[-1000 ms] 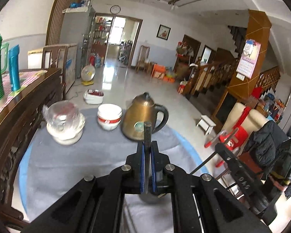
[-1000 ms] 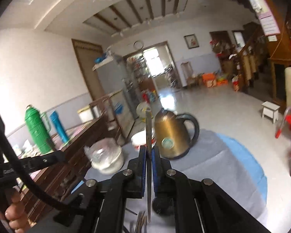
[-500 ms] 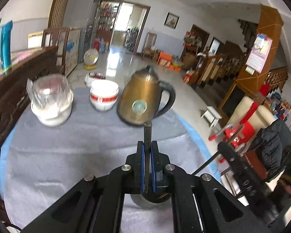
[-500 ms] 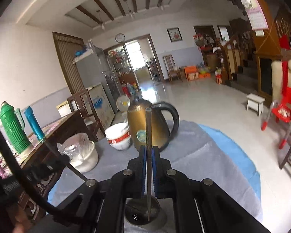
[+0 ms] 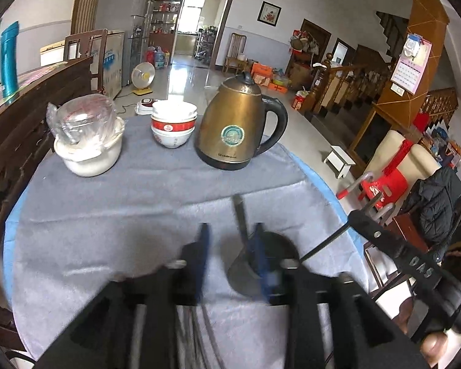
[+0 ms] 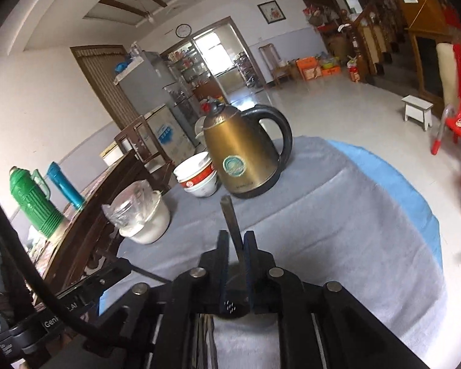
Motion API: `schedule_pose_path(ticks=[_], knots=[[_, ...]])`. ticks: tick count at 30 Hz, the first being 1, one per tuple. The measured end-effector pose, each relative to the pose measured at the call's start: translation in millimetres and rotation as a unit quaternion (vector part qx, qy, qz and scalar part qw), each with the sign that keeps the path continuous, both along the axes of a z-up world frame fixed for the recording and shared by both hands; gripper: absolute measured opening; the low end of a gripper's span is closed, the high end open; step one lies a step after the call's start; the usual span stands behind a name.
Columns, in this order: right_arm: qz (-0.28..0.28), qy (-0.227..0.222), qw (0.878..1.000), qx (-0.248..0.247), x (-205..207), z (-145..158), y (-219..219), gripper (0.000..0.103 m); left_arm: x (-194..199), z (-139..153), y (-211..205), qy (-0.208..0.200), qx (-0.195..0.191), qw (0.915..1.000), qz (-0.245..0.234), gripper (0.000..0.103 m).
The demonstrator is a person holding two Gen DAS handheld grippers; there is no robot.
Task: Organize utensils
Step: 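Move both open tools back to the remaining dark sticks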
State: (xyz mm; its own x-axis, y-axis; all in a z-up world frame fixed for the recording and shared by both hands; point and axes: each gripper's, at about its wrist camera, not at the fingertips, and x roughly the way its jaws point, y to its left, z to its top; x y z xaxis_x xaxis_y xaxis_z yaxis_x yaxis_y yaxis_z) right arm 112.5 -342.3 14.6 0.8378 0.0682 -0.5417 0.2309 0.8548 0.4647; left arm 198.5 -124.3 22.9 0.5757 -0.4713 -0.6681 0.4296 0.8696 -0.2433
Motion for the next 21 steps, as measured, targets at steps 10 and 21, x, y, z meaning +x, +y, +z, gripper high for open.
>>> schedule_pose_path(ticks=[10,21], knots=[[0.005,-0.065,0.998,0.011,-75,5,6,0.052,-23,-35,93,0.01,0.047,0.9964,0.069,0.045],[0.066,-0.031,0.997,0.021,-95,-75,50,0.046,-34,-125,110,0.123,0.064,0.9883,0.062,0.045]])
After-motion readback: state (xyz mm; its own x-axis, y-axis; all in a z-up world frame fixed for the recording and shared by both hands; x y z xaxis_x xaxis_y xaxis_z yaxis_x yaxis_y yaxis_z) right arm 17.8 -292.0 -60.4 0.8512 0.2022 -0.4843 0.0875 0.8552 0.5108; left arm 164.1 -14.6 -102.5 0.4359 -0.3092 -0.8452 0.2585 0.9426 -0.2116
